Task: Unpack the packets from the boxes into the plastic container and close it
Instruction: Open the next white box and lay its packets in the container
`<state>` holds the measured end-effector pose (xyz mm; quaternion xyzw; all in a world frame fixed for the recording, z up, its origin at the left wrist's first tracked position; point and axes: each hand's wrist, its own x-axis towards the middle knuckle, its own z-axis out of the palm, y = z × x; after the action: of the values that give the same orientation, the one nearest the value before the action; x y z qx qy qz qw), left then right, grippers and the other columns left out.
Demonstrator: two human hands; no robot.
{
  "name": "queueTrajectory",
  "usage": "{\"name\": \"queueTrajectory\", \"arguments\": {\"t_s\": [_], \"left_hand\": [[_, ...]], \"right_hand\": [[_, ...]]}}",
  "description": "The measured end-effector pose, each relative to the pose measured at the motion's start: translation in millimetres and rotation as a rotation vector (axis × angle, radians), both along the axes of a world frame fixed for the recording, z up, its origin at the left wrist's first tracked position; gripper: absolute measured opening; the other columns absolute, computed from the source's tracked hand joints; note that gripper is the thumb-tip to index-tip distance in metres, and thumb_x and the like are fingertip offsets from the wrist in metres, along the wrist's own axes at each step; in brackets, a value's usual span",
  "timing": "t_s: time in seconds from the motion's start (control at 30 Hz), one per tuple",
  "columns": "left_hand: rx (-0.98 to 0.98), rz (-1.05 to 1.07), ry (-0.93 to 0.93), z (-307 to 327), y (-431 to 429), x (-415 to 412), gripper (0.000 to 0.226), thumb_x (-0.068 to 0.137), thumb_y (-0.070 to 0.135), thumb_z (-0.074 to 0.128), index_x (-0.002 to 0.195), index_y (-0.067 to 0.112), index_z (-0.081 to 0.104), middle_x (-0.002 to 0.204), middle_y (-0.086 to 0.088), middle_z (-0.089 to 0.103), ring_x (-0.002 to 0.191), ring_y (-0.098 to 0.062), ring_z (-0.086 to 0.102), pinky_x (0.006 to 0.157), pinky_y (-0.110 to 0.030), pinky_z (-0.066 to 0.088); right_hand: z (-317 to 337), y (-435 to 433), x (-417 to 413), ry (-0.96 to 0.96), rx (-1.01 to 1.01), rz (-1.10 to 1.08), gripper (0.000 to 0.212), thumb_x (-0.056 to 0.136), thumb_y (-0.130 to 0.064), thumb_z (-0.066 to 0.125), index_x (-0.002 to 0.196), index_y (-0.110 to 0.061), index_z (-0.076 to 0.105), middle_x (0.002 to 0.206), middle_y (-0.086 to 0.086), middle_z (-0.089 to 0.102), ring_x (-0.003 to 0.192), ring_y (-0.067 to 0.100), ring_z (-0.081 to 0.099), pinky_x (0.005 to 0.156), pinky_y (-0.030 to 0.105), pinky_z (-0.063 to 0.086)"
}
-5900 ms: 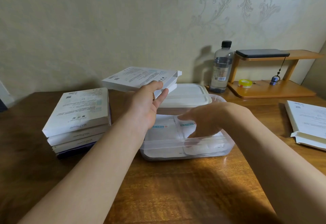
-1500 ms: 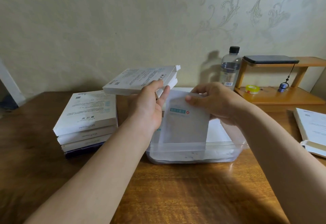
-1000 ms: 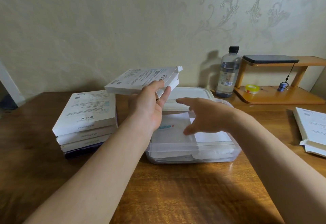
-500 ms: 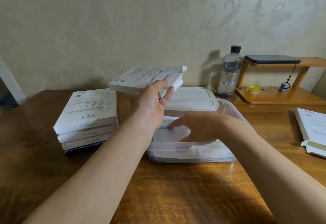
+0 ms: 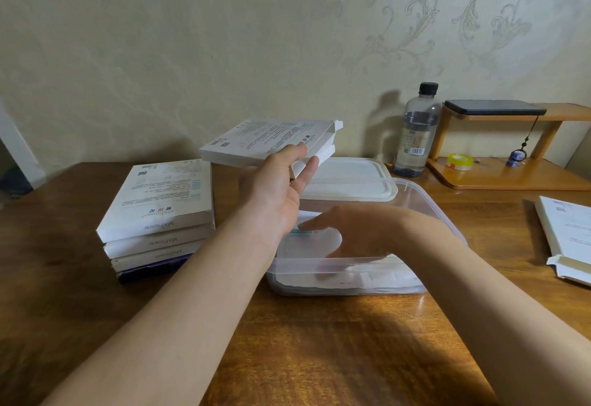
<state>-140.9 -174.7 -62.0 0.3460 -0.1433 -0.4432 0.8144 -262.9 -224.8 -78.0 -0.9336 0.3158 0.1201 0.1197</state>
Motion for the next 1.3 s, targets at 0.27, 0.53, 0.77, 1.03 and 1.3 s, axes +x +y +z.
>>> {"name": "queueTrajectory", "arguments": {"t_s": [0.27, 0.53, 0.77, 1.03, 1.3], "left_hand": [[-0.001, -0.003, 0.002, 0.9, 1.2, -1.4, 0.037, 0.084, -0.015, 0.069, 0.097, 0.019, 0.062, 0.108, -0.002, 0.071, 0.105, -0.020, 0.068, 0.081, -0.040, 0.064], [-0.012, -0.007, 0.000, 2.0, 2.1, -2.4, 0.037, 0.084, -0.016, 0.068, 0.095, 0.019, 0.063, 0.098, 0.001, 0.071, 0.092, -0.015, 0.067, 0.080, -0.039, 0.064], [-0.013, -0.017, -0.011, 1.4, 2.5, -3.3, 0.039, 0.084, -0.015, 0.068, 0.099, 0.021, 0.063, 0.102, 0.001, 0.071, 0.096, -0.015, 0.067, 0.081, -0.039, 0.064], [0.038, -0.037, -0.020, 1.1, 1.3, 0.7, 0.037, 0.084, -0.013, 0.070, 0.105, 0.017, 0.063, 0.117, -0.008, 0.071, 0.113, -0.026, 0.069, 0.076, -0.039, 0.064], [0.107, -0.147, -0.061, 3.6, 1.6, 0.1, 0.018, 0.089, 0.005, 0.072, 0.107, 0.005, 0.070, 0.119, -0.013, 0.073, 0.106, -0.029, 0.073, 0.071, -0.027, 0.063]], "right_hand": [[-5.0, -2.2, 2.2, 0.057, -0.015, 0.009, 0.087, 0.076, -0.070, 0.068, 0.150, -0.050, 0.027, 0.160, -0.011, 0.029, 0.146, 0.018, 0.029, 0.118, 0.040, 0.026], [-3.4, -0.6, 3.2, 0.122, 0.021, 0.002, 0.085, 0.081, -0.070, 0.063, 0.151, -0.053, 0.018, 0.163, -0.010, 0.021, 0.148, 0.019, 0.023, 0.118, 0.042, 0.023], [-2.7, -0.3, 2.3, 0.133, 0.022, 0.005, 0.083, 0.083, -0.067, 0.062, 0.152, -0.051, 0.019, 0.163, -0.009, 0.021, 0.148, 0.020, 0.023, 0.116, 0.041, 0.022], [7.1, -7.0, -2.0, -0.810, -0.026, -0.406, 0.009, 0.087, -0.028, 0.068, 0.090, -0.021, 0.073, 0.083, -0.004, 0.072, 0.080, 0.017, 0.071, 0.076, 0.038, 0.060], [15.8, -9.7, -6.3, -1.039, 0.012, -0.425, 0.035, 0.090, -0.023, 0.060, 0.124, -0.032, 0.064, 0.077, 0.001, 0.072, 0.066, 0.012, 0.066, 0.068, 0.034, 0.058]]}}
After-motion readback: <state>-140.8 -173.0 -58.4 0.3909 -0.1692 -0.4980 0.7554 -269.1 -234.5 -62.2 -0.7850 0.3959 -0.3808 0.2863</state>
